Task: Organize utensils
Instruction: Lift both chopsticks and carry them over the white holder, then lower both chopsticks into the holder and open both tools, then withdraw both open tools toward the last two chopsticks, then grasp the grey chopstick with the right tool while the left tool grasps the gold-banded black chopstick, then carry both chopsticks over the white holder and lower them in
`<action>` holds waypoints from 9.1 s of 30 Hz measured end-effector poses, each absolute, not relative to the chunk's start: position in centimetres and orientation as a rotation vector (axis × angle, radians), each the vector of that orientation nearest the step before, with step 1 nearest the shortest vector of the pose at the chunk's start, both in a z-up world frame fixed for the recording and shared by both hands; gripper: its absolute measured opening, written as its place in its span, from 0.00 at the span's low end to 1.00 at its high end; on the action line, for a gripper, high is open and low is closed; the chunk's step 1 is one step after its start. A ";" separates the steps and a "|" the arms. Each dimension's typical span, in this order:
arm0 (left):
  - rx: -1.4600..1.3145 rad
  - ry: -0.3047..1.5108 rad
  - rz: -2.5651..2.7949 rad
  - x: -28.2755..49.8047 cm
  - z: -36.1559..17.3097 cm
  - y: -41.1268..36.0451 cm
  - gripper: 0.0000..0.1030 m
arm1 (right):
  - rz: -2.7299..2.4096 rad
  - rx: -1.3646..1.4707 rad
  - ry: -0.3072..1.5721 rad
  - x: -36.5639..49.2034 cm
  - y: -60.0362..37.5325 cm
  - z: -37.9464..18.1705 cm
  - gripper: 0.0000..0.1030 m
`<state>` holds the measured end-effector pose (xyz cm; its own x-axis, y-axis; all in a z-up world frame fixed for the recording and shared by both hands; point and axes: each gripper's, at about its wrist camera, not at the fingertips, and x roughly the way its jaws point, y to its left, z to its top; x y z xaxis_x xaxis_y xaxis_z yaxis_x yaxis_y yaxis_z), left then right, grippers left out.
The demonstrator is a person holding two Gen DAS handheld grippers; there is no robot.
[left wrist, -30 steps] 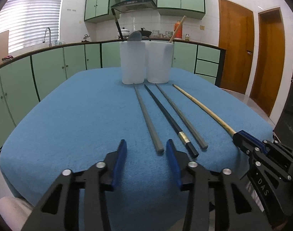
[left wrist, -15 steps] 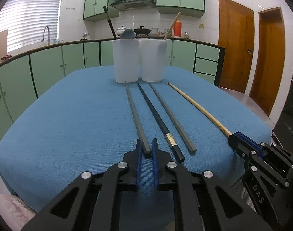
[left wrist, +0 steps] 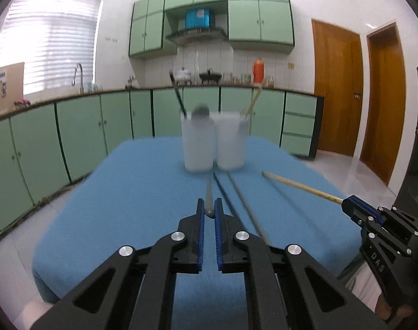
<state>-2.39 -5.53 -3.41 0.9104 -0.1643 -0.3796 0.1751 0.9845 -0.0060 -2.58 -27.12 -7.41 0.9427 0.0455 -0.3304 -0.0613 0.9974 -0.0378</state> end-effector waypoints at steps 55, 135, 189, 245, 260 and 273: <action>-0.057 -0.043 -0.207 16.2 21.1 -5.4 0.06 | 0.250 0.009 0.196 19.6 -27.2 19.9 0.06; 0.034 0.409 -0.103 1.6 -5.1 -2.6 0.91 | 0.107 -0.016 0.437 1.0 -24.8 -7.8 0.79; -0.009 0.463 -0.097 -1.3 -9.7 -1.8 0.91 | 0.114 -0.087 0.418 -1.9 -19.0 -14.5 0.07; 0.054 0.436 -0.134 -3.0 -7.6 -10.2 0.06 | 0.001 0.041 0.290 -4.7 -28.9 -10.0 0.07; 0.012 0.279 -0.192 -1.5 3.6 -6.9 0.06 | 0.129 0.018 0.206 -1.1 -30.5 2.2 0.06; -0.056 0.259 -0.255 2.2 9.4 -4.9 0.06 | 0.292 -0.002 0.245 4.3 -29.0 10.7 0.06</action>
